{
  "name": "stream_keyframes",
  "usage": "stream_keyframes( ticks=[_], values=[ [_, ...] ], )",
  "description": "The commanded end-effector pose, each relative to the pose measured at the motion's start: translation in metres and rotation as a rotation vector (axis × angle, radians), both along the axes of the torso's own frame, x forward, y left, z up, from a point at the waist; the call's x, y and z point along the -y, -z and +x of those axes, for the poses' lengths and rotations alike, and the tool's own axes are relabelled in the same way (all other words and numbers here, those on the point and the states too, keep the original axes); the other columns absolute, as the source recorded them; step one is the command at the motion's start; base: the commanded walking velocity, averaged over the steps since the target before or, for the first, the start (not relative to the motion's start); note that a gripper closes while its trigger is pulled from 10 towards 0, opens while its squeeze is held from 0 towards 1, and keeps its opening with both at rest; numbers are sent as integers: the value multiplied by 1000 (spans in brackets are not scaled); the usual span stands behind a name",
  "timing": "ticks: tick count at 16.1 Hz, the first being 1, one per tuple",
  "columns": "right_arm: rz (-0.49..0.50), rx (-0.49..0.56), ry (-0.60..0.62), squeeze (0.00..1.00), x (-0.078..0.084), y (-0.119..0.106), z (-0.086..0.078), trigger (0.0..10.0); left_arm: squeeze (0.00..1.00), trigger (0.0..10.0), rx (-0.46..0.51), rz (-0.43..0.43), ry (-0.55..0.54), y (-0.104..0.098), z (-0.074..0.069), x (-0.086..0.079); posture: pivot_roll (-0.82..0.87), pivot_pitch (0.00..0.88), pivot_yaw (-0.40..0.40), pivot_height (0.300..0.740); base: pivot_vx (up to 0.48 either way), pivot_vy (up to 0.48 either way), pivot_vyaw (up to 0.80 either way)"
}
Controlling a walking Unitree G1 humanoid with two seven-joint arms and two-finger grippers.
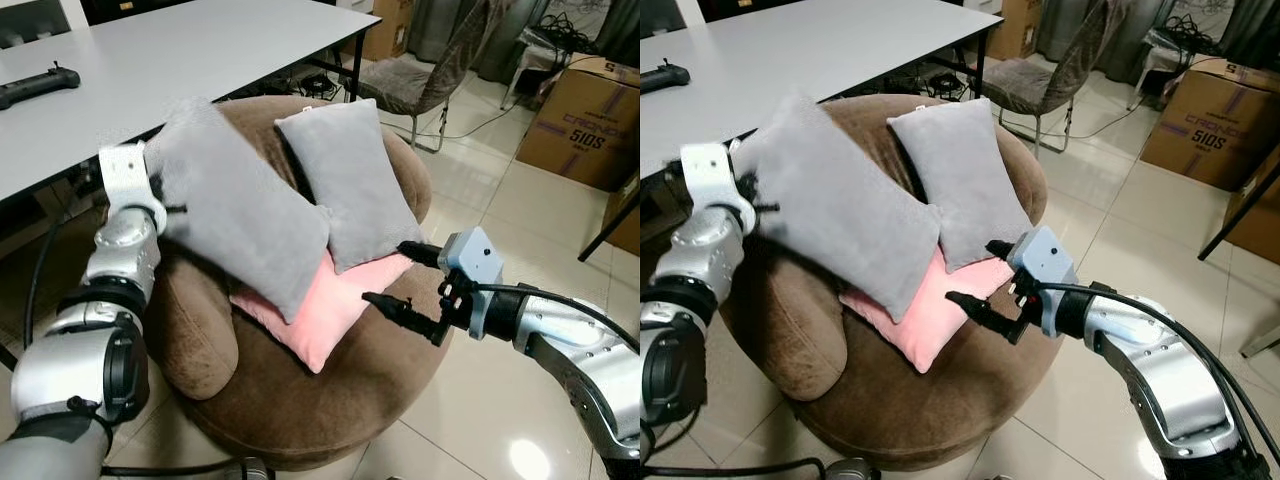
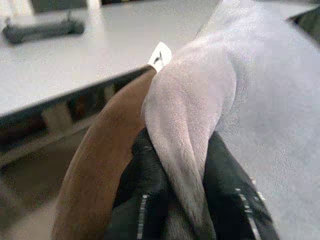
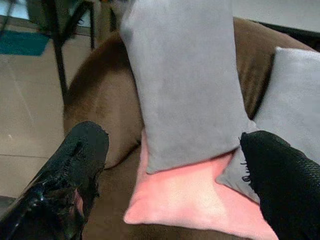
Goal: Move the pillow to the sofa from floor
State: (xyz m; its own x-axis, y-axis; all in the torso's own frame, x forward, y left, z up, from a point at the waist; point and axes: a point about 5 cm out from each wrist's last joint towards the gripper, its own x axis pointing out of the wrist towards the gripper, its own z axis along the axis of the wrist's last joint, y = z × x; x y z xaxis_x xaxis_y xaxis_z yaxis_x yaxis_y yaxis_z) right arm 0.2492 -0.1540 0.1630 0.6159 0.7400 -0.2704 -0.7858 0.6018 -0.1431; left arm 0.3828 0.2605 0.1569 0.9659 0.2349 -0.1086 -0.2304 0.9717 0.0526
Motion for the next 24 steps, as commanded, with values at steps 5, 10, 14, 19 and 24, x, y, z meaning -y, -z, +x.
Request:
stream_keyframes(
  ticks=[5,10,14,19,24],
  values=[
    [66,93,215,0,12,-10,19,10000,1000,10000,113,131,183,-35,6,-1,36,0,-7,740,0,0,0],
    [206,58,337,0,9,-12,27,10000,1000,10000,202,217,286,-57,4,-4,52,0,-15,740,0,0,0],
    [242,185,509,0,9,-13,29,10000,1000,10000,362,158,434,-71,-13,31,46,0,-7,740,0,0,0],
    [322,149,627,0,0,-1,17,10000,0,10000,354,91,417,-36,-95,77,76,0,-52,740,0,0,0],
    [356,211,771,0,5,0,13,10000,0,10000,207,111,329,-12,-132,80,78,0,-57,740,0,-194,0]
  ],
)
